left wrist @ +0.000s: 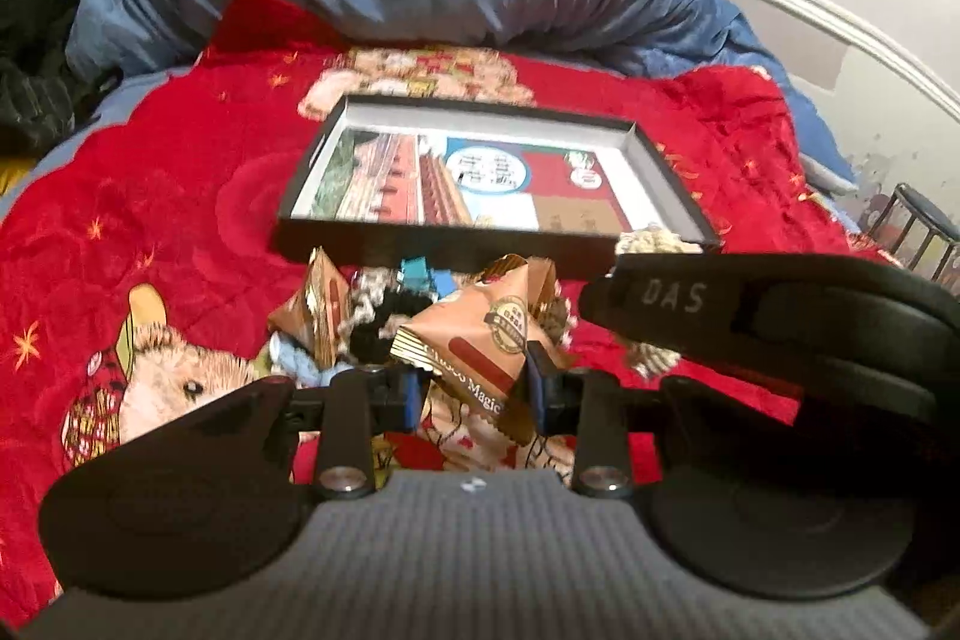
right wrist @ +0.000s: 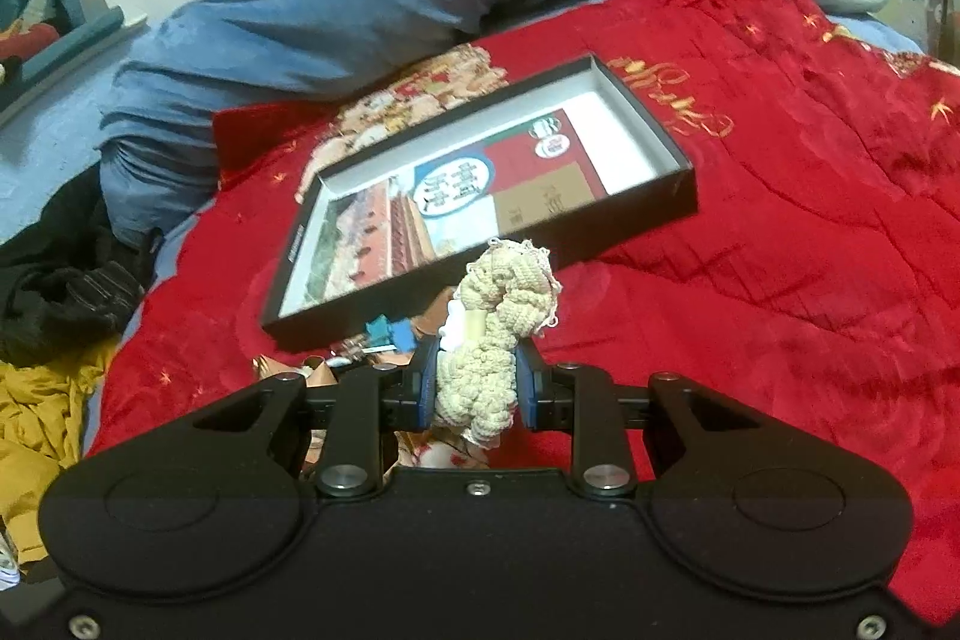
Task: Organize objects
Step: 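Lift the cream scrunchie and brown candy and carry both over the box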
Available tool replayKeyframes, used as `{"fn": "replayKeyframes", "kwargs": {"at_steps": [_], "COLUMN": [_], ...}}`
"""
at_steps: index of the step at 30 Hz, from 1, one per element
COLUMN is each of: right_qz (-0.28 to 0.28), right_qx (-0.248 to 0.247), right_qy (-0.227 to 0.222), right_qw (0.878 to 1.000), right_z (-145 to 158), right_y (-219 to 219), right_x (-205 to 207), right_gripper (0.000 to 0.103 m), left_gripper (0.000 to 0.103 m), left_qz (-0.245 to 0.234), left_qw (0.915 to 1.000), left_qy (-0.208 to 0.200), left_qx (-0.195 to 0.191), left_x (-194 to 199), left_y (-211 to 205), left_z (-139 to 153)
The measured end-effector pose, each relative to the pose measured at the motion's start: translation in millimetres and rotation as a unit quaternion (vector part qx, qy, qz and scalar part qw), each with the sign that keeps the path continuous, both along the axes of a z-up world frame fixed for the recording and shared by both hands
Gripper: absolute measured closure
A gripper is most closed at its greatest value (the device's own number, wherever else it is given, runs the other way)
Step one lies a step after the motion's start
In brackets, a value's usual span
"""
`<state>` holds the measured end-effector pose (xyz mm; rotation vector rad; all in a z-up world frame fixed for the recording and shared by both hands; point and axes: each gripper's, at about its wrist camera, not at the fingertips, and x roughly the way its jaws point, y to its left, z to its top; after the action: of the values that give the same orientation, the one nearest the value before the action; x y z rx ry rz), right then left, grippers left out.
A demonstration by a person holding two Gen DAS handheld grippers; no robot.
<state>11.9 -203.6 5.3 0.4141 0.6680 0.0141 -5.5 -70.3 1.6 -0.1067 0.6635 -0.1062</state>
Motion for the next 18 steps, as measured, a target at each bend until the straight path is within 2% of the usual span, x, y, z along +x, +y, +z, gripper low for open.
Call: {"fn": "replayKeyframes", "kwargs": {"at_steps": [8, 18], "right_qz": [0.020, 0.044], "right_qx": [0.004, 0.035], "right_qy": [-0.036, -0.045], "right_qw": [0.999, 0.997], "right_z": [17, 44], "right_y": [3, -5], "right_x": [7, 21], "right_gripper": [0.077, 0.078], "left_gripper": [0.066, 0.066], "left_qz": [0.001, 0.048], "left_qw": [0.9993, 0.9961], "left_qy": [-0.037, -0.072], "left_qx": [-0.006, -0.018], "left_x": [4, 19], "left_y": [7, 36], "left_z": [14, 37]}}
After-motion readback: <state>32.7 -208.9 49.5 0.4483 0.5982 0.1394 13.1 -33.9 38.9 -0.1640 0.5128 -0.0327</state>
